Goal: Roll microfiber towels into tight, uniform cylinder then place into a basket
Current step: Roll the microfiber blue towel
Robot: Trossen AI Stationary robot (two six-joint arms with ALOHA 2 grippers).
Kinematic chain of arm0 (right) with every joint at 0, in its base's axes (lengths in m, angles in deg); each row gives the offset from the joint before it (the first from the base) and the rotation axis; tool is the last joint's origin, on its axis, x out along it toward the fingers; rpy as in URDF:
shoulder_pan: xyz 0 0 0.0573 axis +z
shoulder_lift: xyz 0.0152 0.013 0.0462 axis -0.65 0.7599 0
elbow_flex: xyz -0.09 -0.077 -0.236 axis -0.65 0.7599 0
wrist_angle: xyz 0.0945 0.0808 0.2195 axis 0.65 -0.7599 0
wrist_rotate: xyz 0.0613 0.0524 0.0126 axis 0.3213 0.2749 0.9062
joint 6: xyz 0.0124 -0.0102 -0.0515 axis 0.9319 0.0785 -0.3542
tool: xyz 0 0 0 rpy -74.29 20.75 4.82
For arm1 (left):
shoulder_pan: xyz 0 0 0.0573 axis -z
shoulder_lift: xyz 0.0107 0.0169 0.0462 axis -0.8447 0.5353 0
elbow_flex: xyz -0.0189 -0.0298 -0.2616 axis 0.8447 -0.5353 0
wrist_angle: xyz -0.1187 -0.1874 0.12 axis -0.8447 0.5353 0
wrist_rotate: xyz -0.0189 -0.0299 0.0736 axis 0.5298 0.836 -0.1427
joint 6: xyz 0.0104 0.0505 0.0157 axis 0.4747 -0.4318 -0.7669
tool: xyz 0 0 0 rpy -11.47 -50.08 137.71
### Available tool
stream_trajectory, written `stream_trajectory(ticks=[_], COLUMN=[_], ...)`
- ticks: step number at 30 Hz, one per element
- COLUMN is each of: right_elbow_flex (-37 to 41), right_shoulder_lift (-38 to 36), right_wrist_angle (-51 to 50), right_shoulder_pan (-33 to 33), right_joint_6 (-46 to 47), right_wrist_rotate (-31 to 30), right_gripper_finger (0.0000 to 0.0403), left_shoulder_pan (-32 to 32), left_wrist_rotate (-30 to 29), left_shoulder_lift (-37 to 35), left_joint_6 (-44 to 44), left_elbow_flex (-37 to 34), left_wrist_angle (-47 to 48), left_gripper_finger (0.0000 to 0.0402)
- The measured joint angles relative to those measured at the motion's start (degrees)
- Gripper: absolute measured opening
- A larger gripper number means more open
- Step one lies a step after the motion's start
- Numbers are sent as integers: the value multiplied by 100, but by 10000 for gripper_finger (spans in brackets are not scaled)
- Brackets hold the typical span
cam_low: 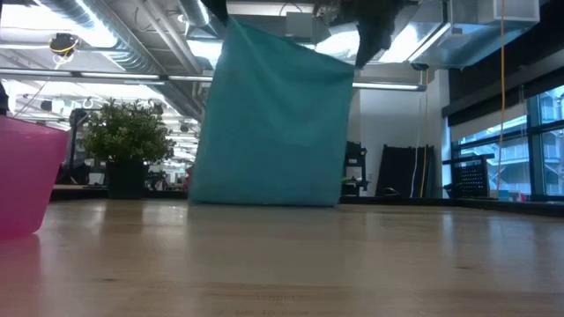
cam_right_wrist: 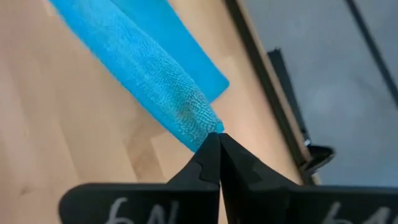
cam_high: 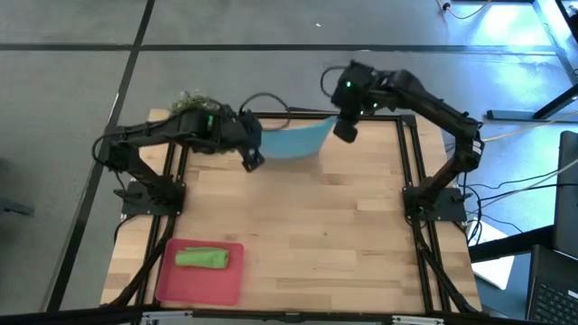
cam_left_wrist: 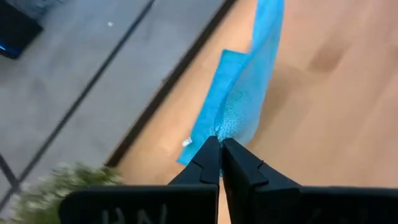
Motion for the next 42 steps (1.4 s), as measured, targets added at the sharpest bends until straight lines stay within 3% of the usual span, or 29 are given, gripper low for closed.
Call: stream_trajectory(ticks=[12, 21, 31, 42], right_elbow_flex=[2743, 4276, 4896, 5580], right_shoulder_lift=[-1031, -1125, -1125, -1062], right_wrist_angle=[1041, 2307, 3474, 5531], right_shoulder_pan=[807, 1300, 1215, 983], right_joint_6=[994, 1311, 985, 507], right_wrist_rotate=[160, 1055, 1122, 1049], right_gripper_finger=[0, 0, 0, 0], left_shoulder_pan=[1016, 1569, 1634, 1093], left_wrist_rotate=[1014, 1793, 1801, 1786], left_shoulder_lift=[0, 4, 2, 2], left_joint_6=[1975, 3294, 3852, 3848], left_elbow_flex=[-1334, -2482, -3029, -3709], left_wrist_angle=[-555, -1853, -1912, -1930], left_gripper_finger=[0, 0, 0, 0])
